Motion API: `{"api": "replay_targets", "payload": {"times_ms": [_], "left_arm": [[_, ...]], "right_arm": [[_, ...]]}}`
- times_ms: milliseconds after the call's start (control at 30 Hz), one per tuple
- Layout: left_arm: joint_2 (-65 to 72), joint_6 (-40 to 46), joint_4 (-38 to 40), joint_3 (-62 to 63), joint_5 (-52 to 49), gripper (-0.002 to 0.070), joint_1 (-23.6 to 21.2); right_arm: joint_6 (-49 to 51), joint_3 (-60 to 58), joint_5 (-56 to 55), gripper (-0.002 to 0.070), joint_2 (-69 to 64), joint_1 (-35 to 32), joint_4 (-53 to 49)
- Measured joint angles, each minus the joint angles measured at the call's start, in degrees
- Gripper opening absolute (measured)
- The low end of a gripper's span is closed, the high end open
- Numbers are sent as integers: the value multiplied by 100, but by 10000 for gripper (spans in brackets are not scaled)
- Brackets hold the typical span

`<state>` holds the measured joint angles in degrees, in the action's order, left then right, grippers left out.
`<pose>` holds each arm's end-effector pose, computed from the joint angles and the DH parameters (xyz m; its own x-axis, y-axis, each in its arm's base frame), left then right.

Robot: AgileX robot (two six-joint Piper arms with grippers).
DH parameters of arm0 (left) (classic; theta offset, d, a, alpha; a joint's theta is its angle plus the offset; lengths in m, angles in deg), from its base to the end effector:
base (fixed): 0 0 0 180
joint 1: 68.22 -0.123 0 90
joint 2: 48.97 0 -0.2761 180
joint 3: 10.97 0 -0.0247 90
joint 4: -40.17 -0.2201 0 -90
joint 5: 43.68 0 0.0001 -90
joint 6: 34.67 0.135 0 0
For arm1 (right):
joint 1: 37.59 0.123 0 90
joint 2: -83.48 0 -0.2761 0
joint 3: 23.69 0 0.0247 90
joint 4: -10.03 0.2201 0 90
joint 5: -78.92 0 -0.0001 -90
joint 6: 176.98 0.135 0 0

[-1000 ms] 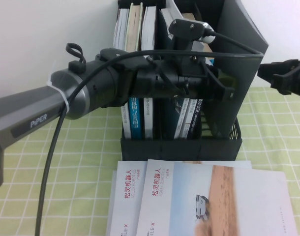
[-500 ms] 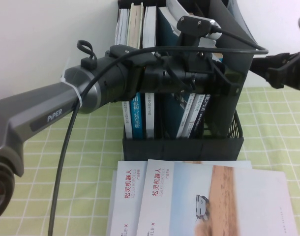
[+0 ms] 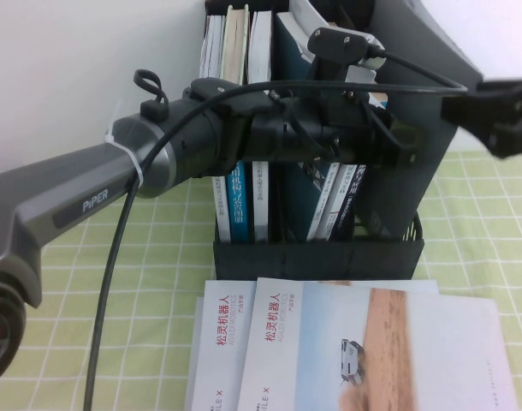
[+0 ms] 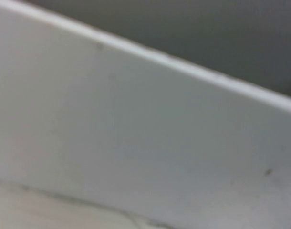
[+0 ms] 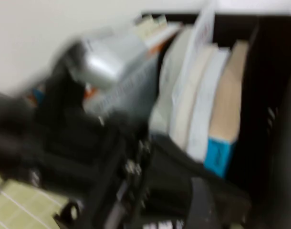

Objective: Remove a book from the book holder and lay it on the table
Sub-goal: Hold the bookshelf

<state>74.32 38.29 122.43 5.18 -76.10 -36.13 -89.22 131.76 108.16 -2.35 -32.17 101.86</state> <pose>0.3644 -0.3132 0.2696 -0.4339 0.1347 -0.8908 0.8154 0.4792 -0.3247 0.2984 0.0946 0.3058 -0.3286 -0.0334 -0.9439 -0.5418 0.8252 0.1595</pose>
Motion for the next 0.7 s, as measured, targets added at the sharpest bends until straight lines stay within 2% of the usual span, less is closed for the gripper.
{"api": "replay_targets", "payload": {"times_ms": [167,267,533,700], "left_arm": [[0,0,-9,0,0,-4,0],[0,0,-9,0,0,-3,0],[0,12,-9,0,11,-4,0],[23,22,-9,22,11,-4,0]], "right_arm": [[-955,-635,-497,428,0,10,443],[-1193,-866,-664,428,0,10,548],[-1297,-814,-740,428,-68,10,586],[-896,-350,-908,428,-369,10,595]]}}
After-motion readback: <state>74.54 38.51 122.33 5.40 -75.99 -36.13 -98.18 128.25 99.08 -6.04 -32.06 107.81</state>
